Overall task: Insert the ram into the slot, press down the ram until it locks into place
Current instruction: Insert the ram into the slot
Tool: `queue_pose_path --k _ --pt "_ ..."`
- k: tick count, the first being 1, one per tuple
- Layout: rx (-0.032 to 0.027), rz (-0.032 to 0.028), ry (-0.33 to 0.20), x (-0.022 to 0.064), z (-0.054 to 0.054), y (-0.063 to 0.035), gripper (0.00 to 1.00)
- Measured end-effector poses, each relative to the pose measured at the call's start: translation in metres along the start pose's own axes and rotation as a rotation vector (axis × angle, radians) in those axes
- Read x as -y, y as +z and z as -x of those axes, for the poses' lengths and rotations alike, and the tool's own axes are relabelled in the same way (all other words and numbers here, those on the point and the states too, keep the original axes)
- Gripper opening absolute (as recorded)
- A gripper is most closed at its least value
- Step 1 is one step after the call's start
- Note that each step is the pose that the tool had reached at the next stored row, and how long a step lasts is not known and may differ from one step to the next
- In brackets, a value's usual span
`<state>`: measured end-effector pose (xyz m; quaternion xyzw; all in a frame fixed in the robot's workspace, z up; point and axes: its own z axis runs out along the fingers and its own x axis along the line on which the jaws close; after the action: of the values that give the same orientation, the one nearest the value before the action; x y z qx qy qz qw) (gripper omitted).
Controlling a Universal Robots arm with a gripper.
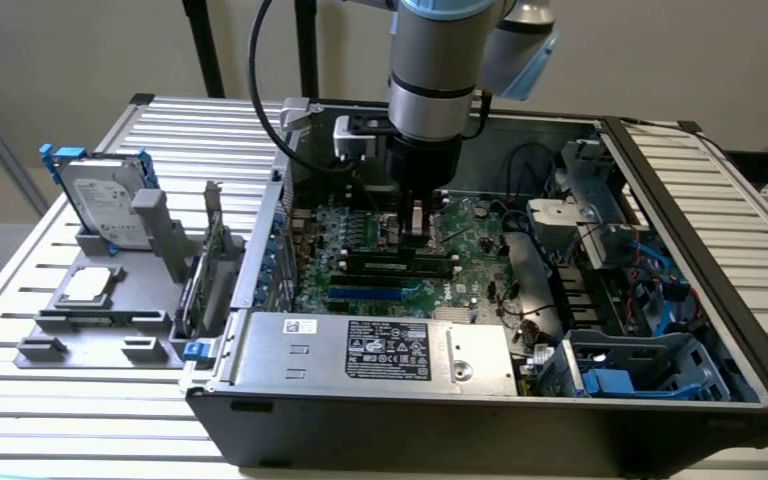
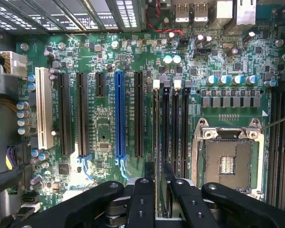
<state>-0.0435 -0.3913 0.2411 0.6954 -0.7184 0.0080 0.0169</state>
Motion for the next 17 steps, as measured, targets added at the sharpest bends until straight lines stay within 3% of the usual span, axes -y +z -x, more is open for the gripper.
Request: queue_pose_path --k 4,7,17 --pt "0.0034 0.0001 0.0 0.0 0.0 0.0 0.21" --pt "0.0058 0.0001 0.0 0.0 0.0 0.0 0.1" --pt "0.014 0.0004 0.0 0.0 0.0 0.0 0.1"
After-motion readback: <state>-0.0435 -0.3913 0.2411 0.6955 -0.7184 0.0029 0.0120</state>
